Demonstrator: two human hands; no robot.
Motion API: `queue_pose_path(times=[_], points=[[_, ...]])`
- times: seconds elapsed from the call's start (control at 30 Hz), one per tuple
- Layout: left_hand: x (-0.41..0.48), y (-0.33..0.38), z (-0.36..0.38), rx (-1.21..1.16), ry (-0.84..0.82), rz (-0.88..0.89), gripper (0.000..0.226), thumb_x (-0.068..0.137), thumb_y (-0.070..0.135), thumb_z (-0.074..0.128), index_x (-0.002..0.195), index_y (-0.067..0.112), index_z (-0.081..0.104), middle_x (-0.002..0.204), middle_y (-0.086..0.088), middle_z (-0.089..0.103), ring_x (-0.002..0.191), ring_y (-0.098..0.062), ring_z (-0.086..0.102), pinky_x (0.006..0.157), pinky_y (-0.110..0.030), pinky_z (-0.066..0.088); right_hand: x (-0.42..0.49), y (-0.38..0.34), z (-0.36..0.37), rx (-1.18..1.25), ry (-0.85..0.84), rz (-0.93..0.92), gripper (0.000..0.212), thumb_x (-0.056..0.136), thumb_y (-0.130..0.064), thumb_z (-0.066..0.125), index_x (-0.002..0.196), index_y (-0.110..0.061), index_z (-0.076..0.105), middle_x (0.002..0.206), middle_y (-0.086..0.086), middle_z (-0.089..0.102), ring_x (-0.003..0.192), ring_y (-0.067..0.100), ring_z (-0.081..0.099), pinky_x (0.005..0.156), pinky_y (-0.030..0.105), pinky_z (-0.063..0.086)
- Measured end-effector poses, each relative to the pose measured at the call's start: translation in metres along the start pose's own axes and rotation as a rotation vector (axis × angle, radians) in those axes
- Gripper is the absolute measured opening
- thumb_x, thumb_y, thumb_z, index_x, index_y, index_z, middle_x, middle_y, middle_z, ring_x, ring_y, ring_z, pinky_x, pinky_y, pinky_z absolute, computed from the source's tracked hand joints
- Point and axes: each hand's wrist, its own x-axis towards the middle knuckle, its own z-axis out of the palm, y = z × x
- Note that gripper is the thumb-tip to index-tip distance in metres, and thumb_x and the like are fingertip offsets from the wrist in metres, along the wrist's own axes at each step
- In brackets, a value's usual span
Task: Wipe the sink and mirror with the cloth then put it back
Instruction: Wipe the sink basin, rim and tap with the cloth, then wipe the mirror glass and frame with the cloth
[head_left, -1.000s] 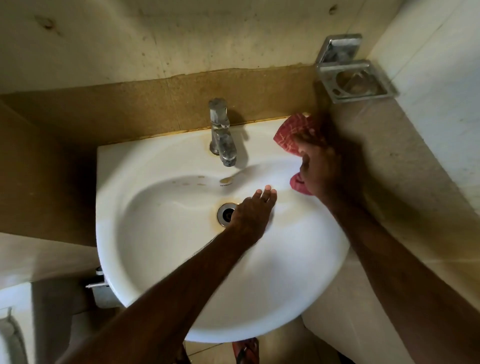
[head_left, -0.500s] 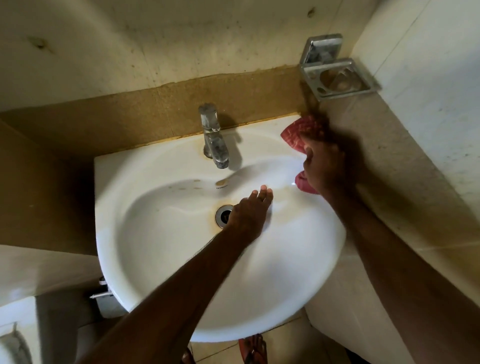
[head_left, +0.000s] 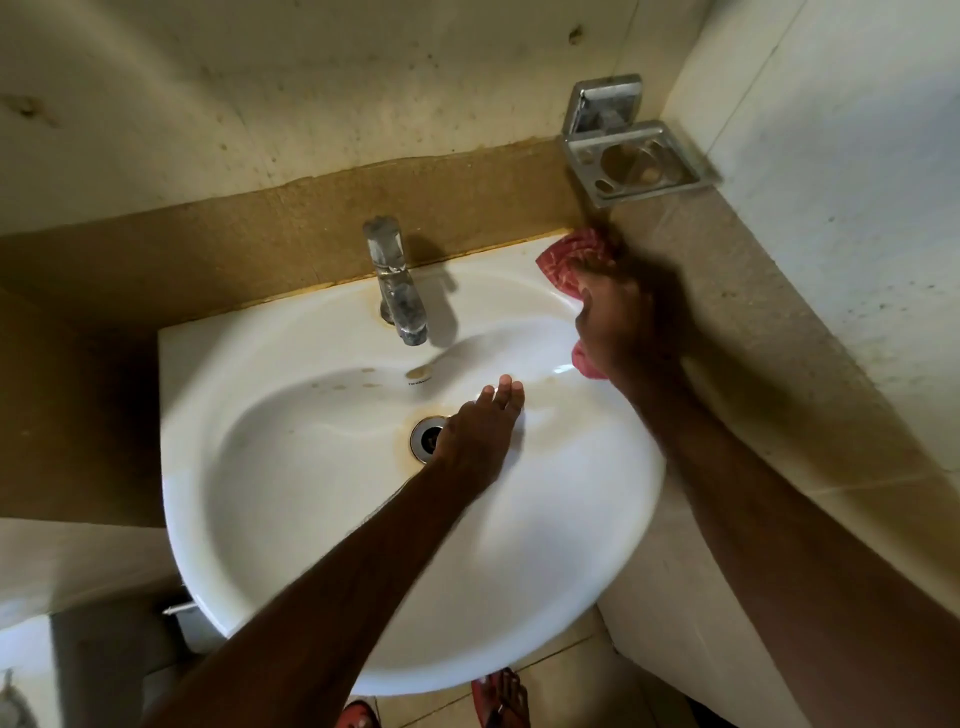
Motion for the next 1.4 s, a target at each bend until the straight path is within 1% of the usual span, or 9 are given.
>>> queue_pose_path(times=[0.2,0.4,0.53,0.73,0.87,1.07,1.17,1.3,1.4], points=[[0.002,0.004,0.000,0.033,-0.030,-0.013,0.086,0.091,0.003,0.055,0.158,0.006,0.002,0.166,-0.011,0.002,0.149,-0.028,0.026,0.105,-0.037,0.045,0.004,0.002,0.006,-0.012,0.062,-0.073,0.056,0.068,0.007,0.078,0.118,-0.018,0.077,0.115,0.011,0.076,0.104,0.029,0.072,0.087,0.027,0.048],[0.002,0.000,0.001,-0.006,-0.075,-0.029,0.089,0.089,0.001,0.057,0.158,0.010,0.002,0.167,-0.008,0.000,0.151,-0.026,0.022,0.105,-0.039,0.047,-0.023,0.012,0.018,-0.006,0.027,-0.060,0.057,0.083,0.012,0.065,0.133,-0.015,0.069,0.137,0.007,0.067,0.131,0.028,0.061,0.106,0.039,0.053],[0.002,0.002,-0.003,-0.005,-0.076,-0.051,0.089,0.088,0.001,0.059,0.158,0.010,0.005,0.167,-0.008,0.004,0.147,-0.028,0.031,0.102,-0.042,0.050,-0.041,0.014,0.017,-0.006,0.022,-0.058,0.059,0.083,0.015,0.066,0.134,-0.015,0.068,0.139,0.007,0.065,0.135,0.027,0.058,0.108,0.043,0.052],[-0.008,0.008,-0.020,0.004,-0.115,-0.068,0.082,0.084,0.010,0.065,0.153,0.007,0.021,0.158,-0.011,0.027,0.124,-0.029,0.056,0.089,-0.040,0.054,-0.076,0.015,0.003,-0.052,-0.024,-0.009,0.059,0.085,0.012,0.062,0.136,-0.018,0.067,0.143,0.008,0.063,0.136,0.030,0.057,0.107,0.047,0.052],[-0.039,0.013,-0.027,-0.116,-0.158,-0.115,0.055,0.086,0.010,0.057,0.139,0.010,0.043,0.128,-0.012,0.058,0.113,-0.031,0.063,0.085,-0.036,0.052,-0.102,0.008,-0.026,-0.031,-0.218,0.050,0.056,0.090,0.005,0.061,0.140,-0.021,0.063,0.144,0.008,0.062,0.137,0.032,0.055,0.111,0.045,0.045],[-0.108,0.012,-0.055,-0.518,-0.200,-0.212,0.052,0.081,0.006,0.059,0.133,0.006,0.055,0.128,-0.011,0.061,0.120,-0.031,0.059,0.096,-0.043,0.054,-0.142,-0.024,-0.077,0.384,-0.436,0.200,0.029,0.105,-0.011,0.050,0.128,-0.010,0.069,0.124,0.008,0.074,0.115,0.027,0.069,0.101,0.034,0.055],[-0.142,0.007,-0.069,-0.672,-0.103,-0.206,0.044,0.080,0.009,0.059,0.124,0.005,0.064,0.119,-0.011,0.068,0.112,-0.031,0.064,0.094,-0.041,0.055,-0.156,-0.052,-0.112,0.629,-0.475,0.309,0.029,0.106,-0.013,0.051,0.129,-0.012,0.069,0.121,0.003,0.073,0.111,0.018,0.068,0.093,0.015,0.052],[-0.199,0.005,-0.128,-0.949,0.084,-0.373,0.036,0.092,0.022,0.065,0.125,0.011,0.062,0.121,0.000,0.069,0.107,-0.019,0.066,0.087,-0.019,0.047,-0.162,-0.102,-0.173,0.975,-0.506,0.516,0.024,0.106,-0.019,0.054,0.121,-0.025,0.071,0.111,-0.006,0.077,0.103,0.017,0.073,0.089,0.029,0.060],[-0.242,0.000,-0.174,-1.264,0.076,-0.591,0.067,0.083,0.052,0.071,0.136,0.017,0.049,0.128,0.005,0.064,0.105,-0.009,0.062,0.089,-0.022,0.047,-0.167,-0.137,-0.223,1.255,-0.547,0.681,0.019,0.105,-0.022,0.058,0.117,-0.025,0.072,0.110,0.003,0.078,0.105,0.027,0.074,0.092,0.039,0.061]])
